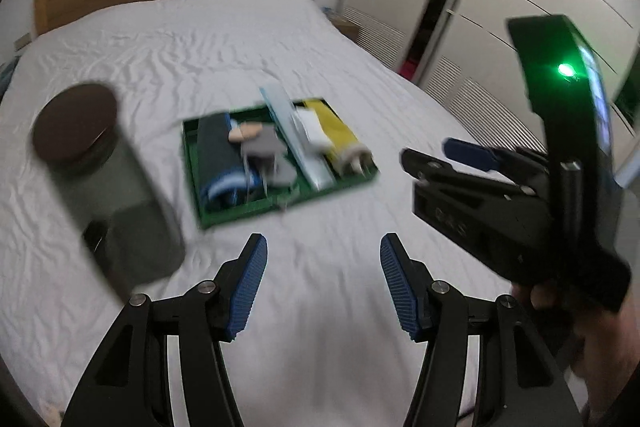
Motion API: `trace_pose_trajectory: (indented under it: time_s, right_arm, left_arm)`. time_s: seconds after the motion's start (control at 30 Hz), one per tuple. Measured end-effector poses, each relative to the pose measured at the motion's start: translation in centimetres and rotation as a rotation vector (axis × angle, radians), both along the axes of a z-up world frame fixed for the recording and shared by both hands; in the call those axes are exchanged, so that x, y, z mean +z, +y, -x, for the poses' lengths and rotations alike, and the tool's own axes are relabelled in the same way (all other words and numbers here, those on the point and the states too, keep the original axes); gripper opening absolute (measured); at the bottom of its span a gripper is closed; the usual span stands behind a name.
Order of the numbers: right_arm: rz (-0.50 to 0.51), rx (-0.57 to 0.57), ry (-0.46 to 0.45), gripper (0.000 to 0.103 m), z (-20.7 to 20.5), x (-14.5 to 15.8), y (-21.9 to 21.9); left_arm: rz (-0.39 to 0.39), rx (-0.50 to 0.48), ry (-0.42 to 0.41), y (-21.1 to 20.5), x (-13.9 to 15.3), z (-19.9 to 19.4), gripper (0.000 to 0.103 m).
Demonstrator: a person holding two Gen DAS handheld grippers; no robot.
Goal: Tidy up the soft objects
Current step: 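Move both open tools back toward the tissue pack and hair tie, then grasp the tissue pack with the left tool while the right tool grasps the black hair tie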
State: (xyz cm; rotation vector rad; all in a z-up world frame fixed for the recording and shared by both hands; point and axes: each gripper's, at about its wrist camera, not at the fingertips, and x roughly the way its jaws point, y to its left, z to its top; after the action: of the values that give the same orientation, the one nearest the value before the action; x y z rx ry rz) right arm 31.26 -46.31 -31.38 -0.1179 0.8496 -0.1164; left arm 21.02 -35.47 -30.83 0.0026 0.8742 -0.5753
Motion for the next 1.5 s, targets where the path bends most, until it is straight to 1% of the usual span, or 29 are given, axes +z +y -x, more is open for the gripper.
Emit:
trace_pose_trajectory:
  time_s: [0.03, 0.1, 0.2, 0.23, 0.27, 0.37, 0.43, 0.53, 0.57, 0.6, 0.63, 0.67, 0.73, 0.77, 0.87, 0.93, 1.1, 1.2, 1.3, 1.4, 1.5]
  right_arm:
    - [-0.007, 0.002, 0.006, 0.044, 0.9, 0.1, 0.7]
    - [-0.009, 0.012, 0.027, 0.046, 3.6, -0.1, 3.6]
    - [-0.048, 0.042, 0.065, 0.046, 6.7, -0.5, 7.8]
    - [-0.059, 0.06, 0.075, 0.046, 7.8, -0.6, 9.7]
    - [-0.067, 0.069, 0.079, 0.046, 8.4, -0.6, 10.7]
    - [-0.098, 0.118, 0.099, 0.046, 10.7, -0.4, 15.5]
    - [-0.119, 0.148, 0.101, 0.046, 11.7, -0.2, 17.9]
    - [-0.127, 0.2, 0.108, 0.047, 13.3, -0.4, 22.1]
    - [-0.148, 0.218, 0.121, 0.047, 13.8, -0.9, 23.6]
    - [-0.161, 0.232, 0.132, 0.047, 14.0, -1.4, 24.7]
    - [-0.168, 0.255, 0.147, 0.047, 14.5, -2.0, 26.2]
    - [-0.166, 0.266, 0.154, 0.048, 14.5, -2.6, 26.9]
    - [-0.168, 0.294, 0.173, 0.048, 15.2, -3.9, 28.8]
    - [-0.175, 0.302, 0.184, 0.048, 15.5, -4.6, 29.6]
    - [-0.171, 0.318, 0.211, 0.048, 16.1, -6.5, 31.2]
    - [-0.175, 0.326, 0.222, 0.048, 16.3, -7.4, 31.7]
    - [-0.184, 0.339, 0.249, 0.048, 17.4, -9.0, 33.2]
    - [-0.185, 0.349, 0.259, 0.048, 17.1, -10.3, 33.9]
    - [-0.196, 0.36, 0.261, 0.048, 17.2, -10.7, 34.4]
    - [-0.206, 0.371, 0.26, 0.048, 16.7, -11.6, 35.2]
    - [-0.21, 0.383, 0.26, 0.049, 16.2, -12.2, 35.9]
  left_arm:
    - [-0.013, -0.01, 0.007, 1.4, -0.1, 1.2, 0.053]
    - [-0.022, -0.037, 0.017, 4.0, -0.3, 3.2, 0.053]
    - [-0.068, -0.038, -0.013, 8.5, -0.4, 5.7, 0.053]
    - [-0.095, -0.024, -0.024, 10.2, -0.5, 6.3, 0.053]
    - [-0.108, -0.013, -0.023, 11.7, -0.6, 6.8, 0.053]
    - [-0.127, 0.032, -0.007, 16.7, -1.2, 7.9, 0.053]
    - [-0.158, 0.079, -0.007, 20.7, -2.0, 8.8, 0.053]
    - [-0.188, 0.154, 0.032, 26.2, -3.9, 9.7, 0.055]
    - [-0.204, 0.175, 0.044, 28.1, -4.7, 10.0, 0.058]
    - [-0.222, 0.196, 0.052, 29.8, -5.7, 10.2, 0.058]
    - [-0.238, 0.215, 0.069, 31.6, -6.8, 10.2, 0.058]
    - [-0.248, 0.231, 0.093, 33.3, -7.9, 10.2, 0.058]
    - [-0.279, 0.244, 0.113, 35.4, -9.8, 10.1, 0.058]
    - [-0.292, 0.245, 0.126, 36.0, -10.7, 9.9, 0.058]
    - [-0.294, 0.245, 0.165, 37.9, -12.9, 9.8, 0.058]
    - [-0.304, 0.232, 0.189, 38.2, -14.4, 9.6, 0.058]
    - [-0.305, 0.172, 0.222, 38.4, -16.5, 9.3, 0.058]
    - [-0.312, 0.154, 0.228, 37.9, -17.1, 9.4, 0.058]
    - [-0.326, 0.146, 0.237, 37.7, -17.9, 8.9, 0.058]
    - [-0.363, 0.144, 0.246, 37.7, -19.1, 8.0, 0.058]
    - [-0.364, 0.147, 0.264, 38.3, -19.6, 7.6, 0.058]
